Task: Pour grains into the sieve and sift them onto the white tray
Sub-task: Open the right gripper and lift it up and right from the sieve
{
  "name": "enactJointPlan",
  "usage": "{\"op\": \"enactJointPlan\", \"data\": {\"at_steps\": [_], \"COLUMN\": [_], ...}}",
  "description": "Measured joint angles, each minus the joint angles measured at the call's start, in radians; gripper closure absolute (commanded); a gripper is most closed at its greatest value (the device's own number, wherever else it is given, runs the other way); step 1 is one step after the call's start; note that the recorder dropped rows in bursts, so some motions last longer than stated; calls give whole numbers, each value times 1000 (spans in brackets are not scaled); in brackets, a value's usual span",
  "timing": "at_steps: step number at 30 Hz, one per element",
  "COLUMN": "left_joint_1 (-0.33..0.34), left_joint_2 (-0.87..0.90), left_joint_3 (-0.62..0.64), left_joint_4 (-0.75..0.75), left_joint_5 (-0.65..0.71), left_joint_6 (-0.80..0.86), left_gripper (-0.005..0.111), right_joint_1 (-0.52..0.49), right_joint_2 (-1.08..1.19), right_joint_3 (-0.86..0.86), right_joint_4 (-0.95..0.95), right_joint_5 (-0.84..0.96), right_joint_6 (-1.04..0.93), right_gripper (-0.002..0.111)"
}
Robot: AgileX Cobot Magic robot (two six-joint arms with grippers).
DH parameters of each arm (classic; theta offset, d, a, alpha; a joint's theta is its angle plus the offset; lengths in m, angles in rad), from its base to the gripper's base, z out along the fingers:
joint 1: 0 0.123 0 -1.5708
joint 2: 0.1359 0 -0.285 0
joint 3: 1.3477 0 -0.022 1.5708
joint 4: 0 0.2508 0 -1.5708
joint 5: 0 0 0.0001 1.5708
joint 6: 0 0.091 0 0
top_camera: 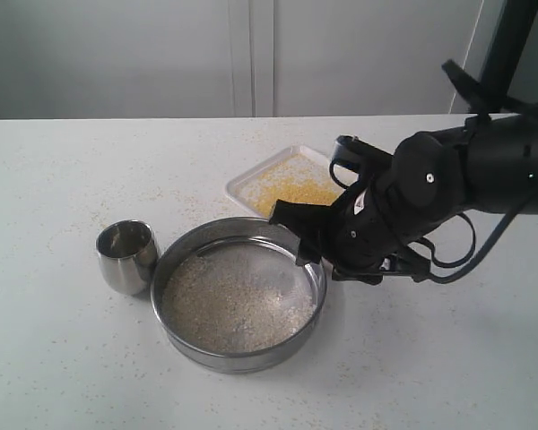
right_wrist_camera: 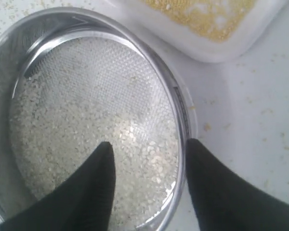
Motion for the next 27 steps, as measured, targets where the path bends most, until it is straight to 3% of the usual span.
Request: {"op": "enactJointPlan", "data": {"at_steps": [11, 27], "left_joint_1": [0, 0], "left_joint_2": [0, 0], "left_joint_3": [0, 0], "left_joint_4": [0, 0], "left_joint_5": [0, 0], "left_joint_6": [0, 0], "left_gripper": [107, 107], "right_joint_1": [0, -10], "right_joint_2": [-96, -230], "right_joint_3": [0, 0], "right_joint_4": [-20, -26], "right_joint_5": [152, 228], "right_joint_6": [-131, -373], "right_gripper": [108, 108]}}
